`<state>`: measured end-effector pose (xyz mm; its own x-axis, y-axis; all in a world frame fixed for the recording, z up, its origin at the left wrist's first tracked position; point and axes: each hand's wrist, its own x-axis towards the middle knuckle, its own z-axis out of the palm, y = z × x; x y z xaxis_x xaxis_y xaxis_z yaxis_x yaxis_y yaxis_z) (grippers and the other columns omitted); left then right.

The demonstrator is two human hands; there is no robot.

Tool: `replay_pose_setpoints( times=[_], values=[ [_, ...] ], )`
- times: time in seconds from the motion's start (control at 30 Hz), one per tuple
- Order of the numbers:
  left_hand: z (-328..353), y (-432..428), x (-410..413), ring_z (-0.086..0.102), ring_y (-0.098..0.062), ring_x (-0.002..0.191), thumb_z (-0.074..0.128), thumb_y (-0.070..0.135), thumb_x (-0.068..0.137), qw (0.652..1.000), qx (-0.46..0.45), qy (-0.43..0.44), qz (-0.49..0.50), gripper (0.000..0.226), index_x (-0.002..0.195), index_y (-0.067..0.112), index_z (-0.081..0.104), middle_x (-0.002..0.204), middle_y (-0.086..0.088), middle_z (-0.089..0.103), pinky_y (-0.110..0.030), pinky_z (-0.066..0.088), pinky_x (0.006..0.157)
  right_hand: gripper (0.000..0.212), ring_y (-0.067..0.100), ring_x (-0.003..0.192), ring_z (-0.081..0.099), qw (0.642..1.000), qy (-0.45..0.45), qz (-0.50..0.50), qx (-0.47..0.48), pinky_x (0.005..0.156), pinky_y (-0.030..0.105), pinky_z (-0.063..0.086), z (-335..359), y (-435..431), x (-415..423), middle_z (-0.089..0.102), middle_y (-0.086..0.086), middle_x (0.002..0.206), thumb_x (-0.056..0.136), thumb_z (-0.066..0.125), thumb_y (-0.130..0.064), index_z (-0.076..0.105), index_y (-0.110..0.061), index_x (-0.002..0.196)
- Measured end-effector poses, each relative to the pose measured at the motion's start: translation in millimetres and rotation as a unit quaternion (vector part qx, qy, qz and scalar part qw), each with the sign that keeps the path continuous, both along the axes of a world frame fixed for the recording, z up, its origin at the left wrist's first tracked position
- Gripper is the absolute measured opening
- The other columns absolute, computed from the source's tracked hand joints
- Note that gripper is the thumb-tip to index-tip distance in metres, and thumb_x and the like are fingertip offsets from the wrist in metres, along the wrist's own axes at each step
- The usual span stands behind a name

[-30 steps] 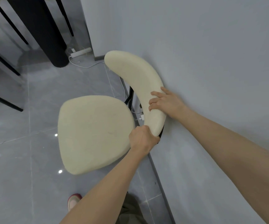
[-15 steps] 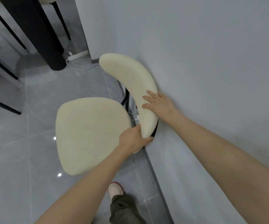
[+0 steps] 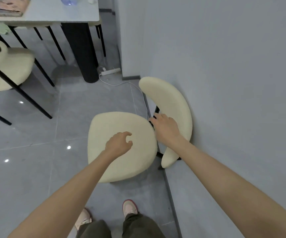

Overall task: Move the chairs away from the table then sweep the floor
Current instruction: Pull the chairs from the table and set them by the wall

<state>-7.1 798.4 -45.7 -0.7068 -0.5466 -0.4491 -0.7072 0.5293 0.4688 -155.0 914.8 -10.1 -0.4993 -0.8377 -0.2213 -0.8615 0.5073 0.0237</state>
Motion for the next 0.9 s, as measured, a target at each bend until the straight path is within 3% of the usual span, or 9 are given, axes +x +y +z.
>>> replay_pose_setpoints(
  times=[0.3,0.6,0.9],
  values=[
    [25,-129,112,0.052,-0.025,0.122,0.053,0.026,0.092,0.994,-0.012,0.038,0.103,0.046,0.137,0.021,0.048,0.136,-0.005,0.055,-0.033,0.041,0.101,0.049,0.028,0.119,0.049,0.997,-0.04,0.024,-0.059,0.089,0.036,0.04,26,-121,96,0.053,0.005,0.135,0.091,0.043,-0.009,0.041,-0.019,0.14],
    [59,-279,258,0.057,-0.023,0.116,0.052,0.023,0.093,0.98,-0.034,0.095,0.174,0.045,0.138,0.021,0.048,0.135,-0.003,0.055,-0.034,0.045,0.097,0.051,0.027,0.125,0.05,0.987,-0.124,-0.031,-0.096,0.092,0.037,0.045,36,-267,227,0.051,0.004,0.139,0.092,0.044,-0.014,0.04,-0.021,0.142],
    [80,-399,336,0.048,-0.023,0.128,0.053,0.021,0.093,0.968,-0.069,0.114,0.211,0.05,0.142,0.02,0.041,0.141,-0.004,0.05,-0.038,0.041,0.104,0.052,0.028,0.125,0.049,0.981,-0.158,0.017,-0.112,0.097,0.04,0.046,48,-403,290,0.051,0.005,0.14,0.092,0.044,-0.015,0.039,-0.022,0.143]
  ],
)
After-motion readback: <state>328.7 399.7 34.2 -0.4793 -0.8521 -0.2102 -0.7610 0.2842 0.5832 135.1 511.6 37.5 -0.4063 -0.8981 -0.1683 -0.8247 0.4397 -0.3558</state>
